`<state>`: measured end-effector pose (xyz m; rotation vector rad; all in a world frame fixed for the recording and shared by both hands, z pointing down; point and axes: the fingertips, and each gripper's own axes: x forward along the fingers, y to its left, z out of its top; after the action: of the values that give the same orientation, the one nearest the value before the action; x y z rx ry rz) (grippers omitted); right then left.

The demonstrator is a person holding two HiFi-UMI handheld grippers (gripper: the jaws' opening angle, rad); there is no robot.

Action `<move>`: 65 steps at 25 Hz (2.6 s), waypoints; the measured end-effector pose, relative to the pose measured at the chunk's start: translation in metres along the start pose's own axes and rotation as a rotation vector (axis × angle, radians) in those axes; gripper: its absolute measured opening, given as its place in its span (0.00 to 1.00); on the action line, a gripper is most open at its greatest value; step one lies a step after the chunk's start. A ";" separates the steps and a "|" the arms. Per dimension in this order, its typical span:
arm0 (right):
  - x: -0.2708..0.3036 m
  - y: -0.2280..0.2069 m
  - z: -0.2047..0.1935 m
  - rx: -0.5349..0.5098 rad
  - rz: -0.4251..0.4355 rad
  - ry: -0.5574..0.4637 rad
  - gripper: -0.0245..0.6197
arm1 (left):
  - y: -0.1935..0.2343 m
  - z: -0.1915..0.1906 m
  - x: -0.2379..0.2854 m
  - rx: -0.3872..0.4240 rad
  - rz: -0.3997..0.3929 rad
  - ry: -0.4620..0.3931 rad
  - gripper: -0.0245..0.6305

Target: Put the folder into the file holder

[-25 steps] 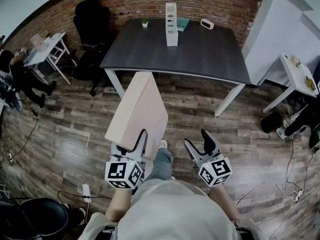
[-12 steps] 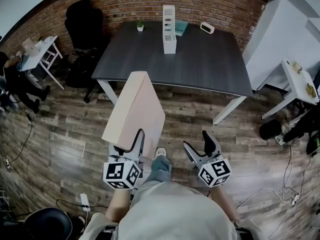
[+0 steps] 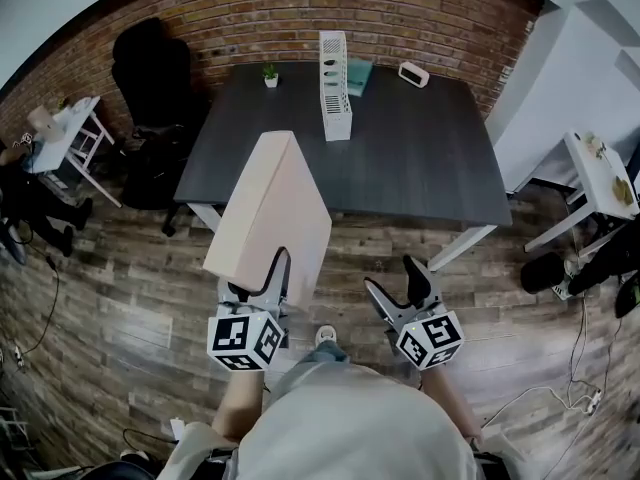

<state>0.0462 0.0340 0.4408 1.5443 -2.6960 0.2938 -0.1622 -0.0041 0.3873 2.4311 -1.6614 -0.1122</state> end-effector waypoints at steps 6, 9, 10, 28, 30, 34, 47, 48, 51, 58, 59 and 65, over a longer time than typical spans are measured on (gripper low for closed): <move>0.046 -0.021 0.007 0.010 -0.014 -0.004 0.60 | 0.021 0.021 0.058 0.011 -0.019 -0.022 0.46; 0.064 -0.031 0.006 0.012 -0.019 0.001 0.60 | 0.028 0.027 0.083 0.009 -0.024 -0.026 0.46; 0.070 -0.035 0.007 0.014 -0.020 0.002 0.60 | 0.030 0.030 0.091 0.008 -0.027 -0.028 0.46; 0.199 -0.146 -0.002 -0.083 0.047 0.086 0.60 | 0.048 0.085 0.240 0.105 -0.024 -0.118 0.46; 0.225 -0.168 -0.001 -0.094 0.059 0.093 0.60 | 0.050 0.086 0.258 0.108 -0.008 -0.119 0.46; 0.280 -0.206 0.002 -0.122 0.105 0.136 0.60 | 0.056 0.095 0.295 0.087 0.026 -0.120 0.46; 0.417 -0.262 -0.031 -0.163 0.267 0.283 0.60 | 0.056 0.123 0.376 0.091 0.091 -0.133 0.46; 0.426 -0.262 -0.038 -0.171 0.282 0.302 0.60 | 0.056 0.125 0.379 0.093 0.096 -0.133 0.46; 0.447 -0.262 -0.056 -0.186 0.311 0.352 0.60 | 0.056 0.128 0.389 0.093 0.107 -0.132 0.46; 0.466 -0.251 -0.067 -0.179 0.353 0.362 0.58 | 0.053 0.131 0.404 0.099 0.119 -0.136 0.46; 0.467 -0.248 -0.068 -0.173 0.360 0.357 0.58 | 0.054 0.131 0.405 0.102 0.122 -0.136 0.46; 0.480 -0.216 -0.071 -0.186 0.441 0.357 0.57 | 0.065 0.130 0.415 0.126 0.130 -0.133 0.46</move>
<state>-0.0187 -0.4699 0.5971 0.7541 -2.6461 0.2824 -0.0917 -0.4281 0.2926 2.4445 -1.9347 -0.1580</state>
